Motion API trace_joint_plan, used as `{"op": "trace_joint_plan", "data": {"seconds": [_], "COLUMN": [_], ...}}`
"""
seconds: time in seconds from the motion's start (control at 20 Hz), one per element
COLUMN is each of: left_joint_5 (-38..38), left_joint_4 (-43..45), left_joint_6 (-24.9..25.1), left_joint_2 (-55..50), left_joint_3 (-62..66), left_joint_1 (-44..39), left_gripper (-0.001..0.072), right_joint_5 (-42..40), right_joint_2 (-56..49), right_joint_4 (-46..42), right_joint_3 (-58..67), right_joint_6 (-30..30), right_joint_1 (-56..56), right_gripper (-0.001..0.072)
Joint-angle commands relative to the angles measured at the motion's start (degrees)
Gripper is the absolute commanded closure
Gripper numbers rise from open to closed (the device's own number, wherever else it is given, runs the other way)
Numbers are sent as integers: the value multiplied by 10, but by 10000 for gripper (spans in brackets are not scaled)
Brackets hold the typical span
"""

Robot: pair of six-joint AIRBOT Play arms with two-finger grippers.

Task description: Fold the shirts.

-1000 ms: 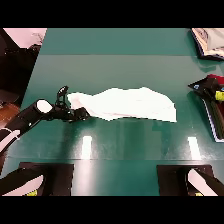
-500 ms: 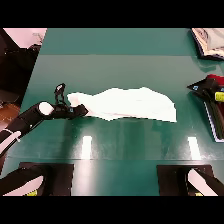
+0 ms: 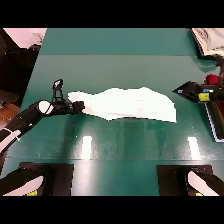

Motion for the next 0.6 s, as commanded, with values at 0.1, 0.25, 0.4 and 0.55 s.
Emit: {"op": "trace_joint_plan", "data": {"seconds": [0.1, 0.25, 0.4, 0.55], "left_joint_5": [-80, -111, -114, -118], "left_joint_4": [100, 115, 115, 111], "left_joint_6": [9, 31, 30, 29], "left_joint_2": [0, 0, 0, 0], "left_joint_3": [96, 139, 145, 145], "left_joint_1": [0, 0, 0, 0], "left_gripper": [680, 680, 680, 680], "right_joint_5": [-18, -49, -73, -106], "right_joint_2": [-78, -94, -94, -94], "right_joint_4": [-9, -20, -45, -84], "right_joint_3": [0, 1, 1, 2], "right_joint_6": [-1, 0, -1, -16], "right_joint_1": [37, 37, 43, 83], "right_gripper": [202, 202, 203, 202]}}
